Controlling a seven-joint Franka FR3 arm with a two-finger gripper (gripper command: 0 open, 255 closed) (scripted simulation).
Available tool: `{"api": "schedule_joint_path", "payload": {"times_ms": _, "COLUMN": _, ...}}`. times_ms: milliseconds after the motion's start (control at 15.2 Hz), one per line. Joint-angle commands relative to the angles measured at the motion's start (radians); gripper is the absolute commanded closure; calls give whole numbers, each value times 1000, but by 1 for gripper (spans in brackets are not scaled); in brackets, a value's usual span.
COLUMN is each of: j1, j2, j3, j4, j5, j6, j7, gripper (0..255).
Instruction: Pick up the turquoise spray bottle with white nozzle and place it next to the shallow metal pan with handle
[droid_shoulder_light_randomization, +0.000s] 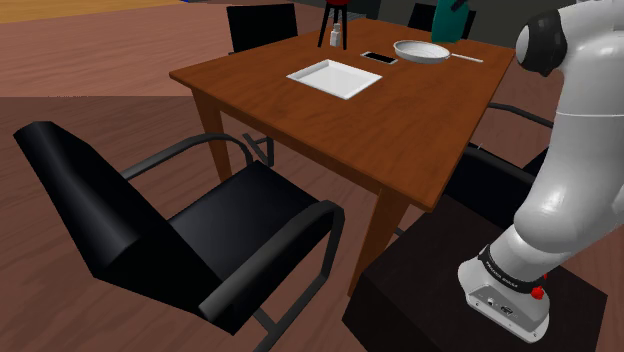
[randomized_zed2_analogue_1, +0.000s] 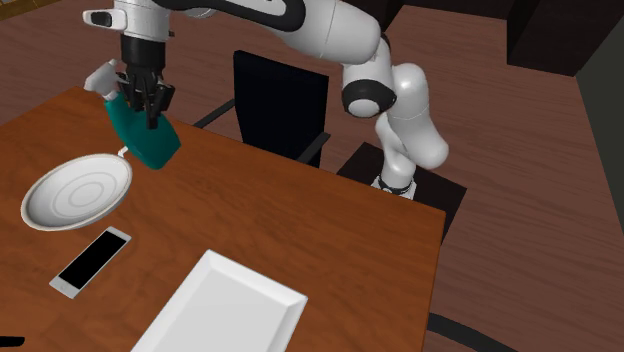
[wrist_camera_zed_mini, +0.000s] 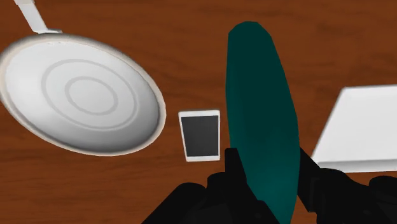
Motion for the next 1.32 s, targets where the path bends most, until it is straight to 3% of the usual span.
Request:
{"api": "schedule_joint_path", "payload": {"times_ms": 0, "j1": -111, "j2": 99, "j3": 30, "j4": 120, "j5": 74, "j6": -35, "j7": -11, "gripper": 255}}
{"api": "schedule_joint_path", "payload": {"times_ms": 528, "j1": 15, "j2": 22, "j3": 0, "j4": -128, "j5": 14, "j6": 106, "j7": -86, "gripper": 255}}
{"api": "schedule_joint_path", "payload": {"times_ms": 1254, "j1": 105, "j2": -25, "j3": -11, "j4": -348, "j5": -10, "j6": 261, "j7": -163, "gripper": 255}}
